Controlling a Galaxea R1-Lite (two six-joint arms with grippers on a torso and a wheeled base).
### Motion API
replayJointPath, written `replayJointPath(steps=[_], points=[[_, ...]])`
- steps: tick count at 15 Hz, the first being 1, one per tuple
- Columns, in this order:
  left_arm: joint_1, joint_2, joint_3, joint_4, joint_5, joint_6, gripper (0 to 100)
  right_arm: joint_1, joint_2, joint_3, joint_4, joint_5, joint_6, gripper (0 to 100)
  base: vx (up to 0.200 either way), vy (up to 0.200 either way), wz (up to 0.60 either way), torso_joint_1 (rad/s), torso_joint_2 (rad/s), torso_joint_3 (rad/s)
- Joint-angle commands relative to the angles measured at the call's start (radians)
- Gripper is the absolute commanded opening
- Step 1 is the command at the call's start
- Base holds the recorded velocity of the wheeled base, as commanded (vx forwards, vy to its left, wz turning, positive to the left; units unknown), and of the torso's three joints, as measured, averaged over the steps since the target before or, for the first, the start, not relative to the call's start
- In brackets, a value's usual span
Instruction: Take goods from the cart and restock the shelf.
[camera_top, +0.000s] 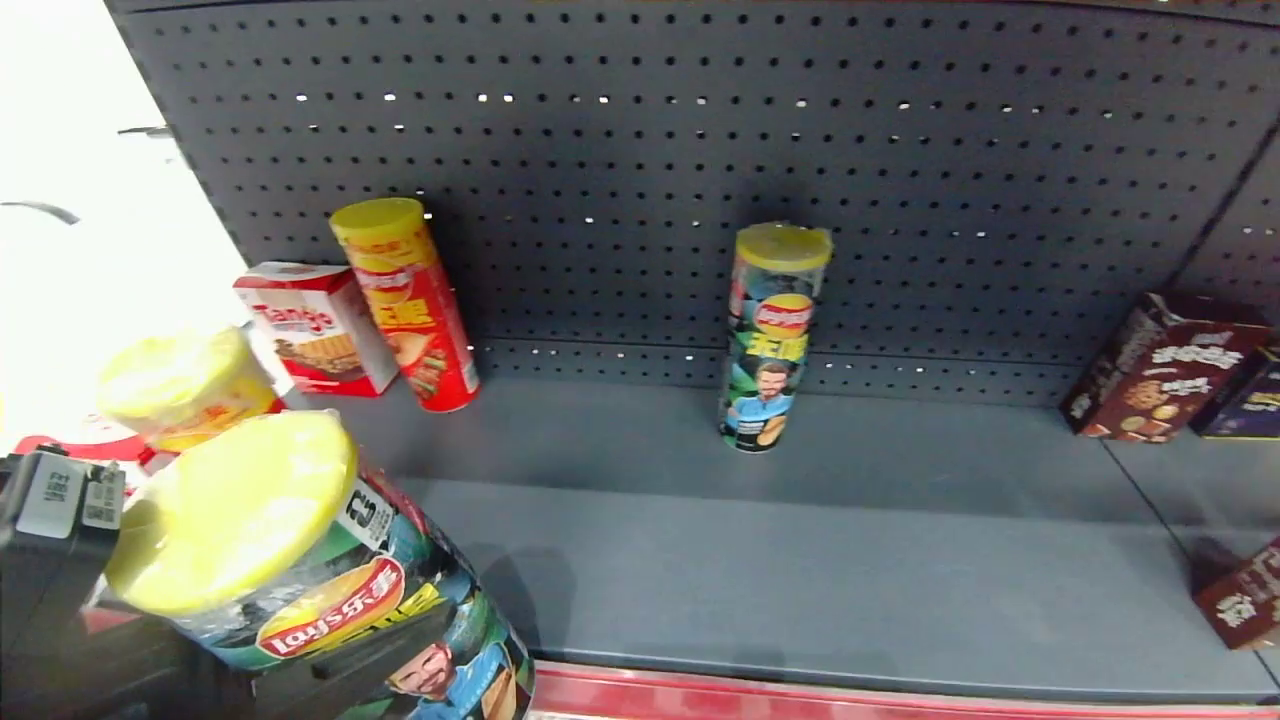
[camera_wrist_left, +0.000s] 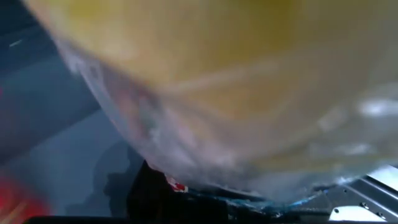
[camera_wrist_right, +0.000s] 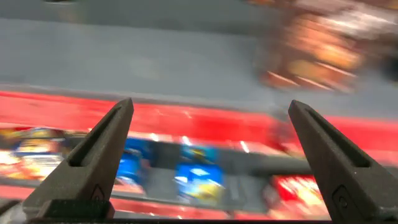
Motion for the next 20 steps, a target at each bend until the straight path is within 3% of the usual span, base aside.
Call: replayJointPath(steps=[1, 20], points=[[0.001, 0.002, 0.0, 0.0, 0.001, 0.0, 0, 0.0, 0.0, 0.0, 0.0, 0.0, 0.001, 100, 0.0, 0.0, 0.0, 0.0, 0.0, 0.0], [0.003, -0.003, -0.006, -0.002, -0.004, 0.007, 0, 0.001, 0.002, 0.0, 0.003, 0.004, -0.003, 100, 0.0, 0.0, -0.03, 0.0, 0.0, 0.0]])
